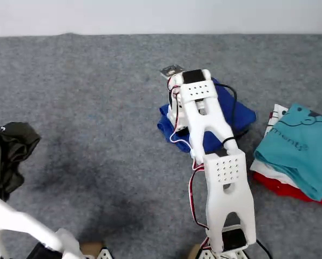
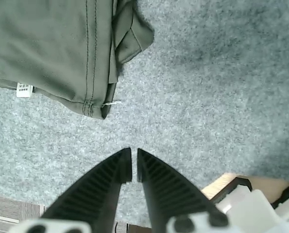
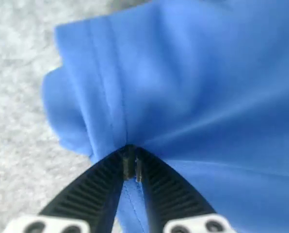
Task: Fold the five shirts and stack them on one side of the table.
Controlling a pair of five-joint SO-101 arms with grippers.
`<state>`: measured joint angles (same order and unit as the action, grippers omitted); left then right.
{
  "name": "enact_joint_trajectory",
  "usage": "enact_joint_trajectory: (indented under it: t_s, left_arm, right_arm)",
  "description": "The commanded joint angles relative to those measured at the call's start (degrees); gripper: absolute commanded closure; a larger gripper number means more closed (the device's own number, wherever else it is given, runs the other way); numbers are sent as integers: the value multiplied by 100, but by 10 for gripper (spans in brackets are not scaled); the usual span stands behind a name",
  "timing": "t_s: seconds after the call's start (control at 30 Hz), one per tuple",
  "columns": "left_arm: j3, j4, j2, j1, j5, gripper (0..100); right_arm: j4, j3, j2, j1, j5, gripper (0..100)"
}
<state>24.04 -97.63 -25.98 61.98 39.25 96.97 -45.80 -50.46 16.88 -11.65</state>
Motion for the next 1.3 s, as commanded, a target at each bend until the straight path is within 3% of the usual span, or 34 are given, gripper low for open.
enact_joint_trajectory:
  t_s: [0.0,0.3,0.5,0.77,0.83,0.9,1.1,1.27]
  left_arm:
    - [-13,88,-132,-26,9,967]
    - [92,281,-123,-35,9,967]
    - [242,369,-123,-35,9,967]
    - [198,378,-123,-44,18,967]
    - [198,378,-123,-53,18,967]
    - [198,378,-132,-158,18,967]
    - [198,360,-167,-457,9,967]
    - [198,378,-141,-466,9,967]
  right_arm:
    - [312,-167,620,110,70,988]
    - [488,-167,1604,-154,193,988]
    - [154,-158,1903,-532,1556,983]
    - [-418,-132,1895,-813,4316,983]
    - [-426,-132,1895,-822,4659,980]
    - [-409,-132,1877,-831,4958,935]
    - [-382,-132,1420,-1068,5802,654]
    - [-462,-158,884,-1174,5873,635]
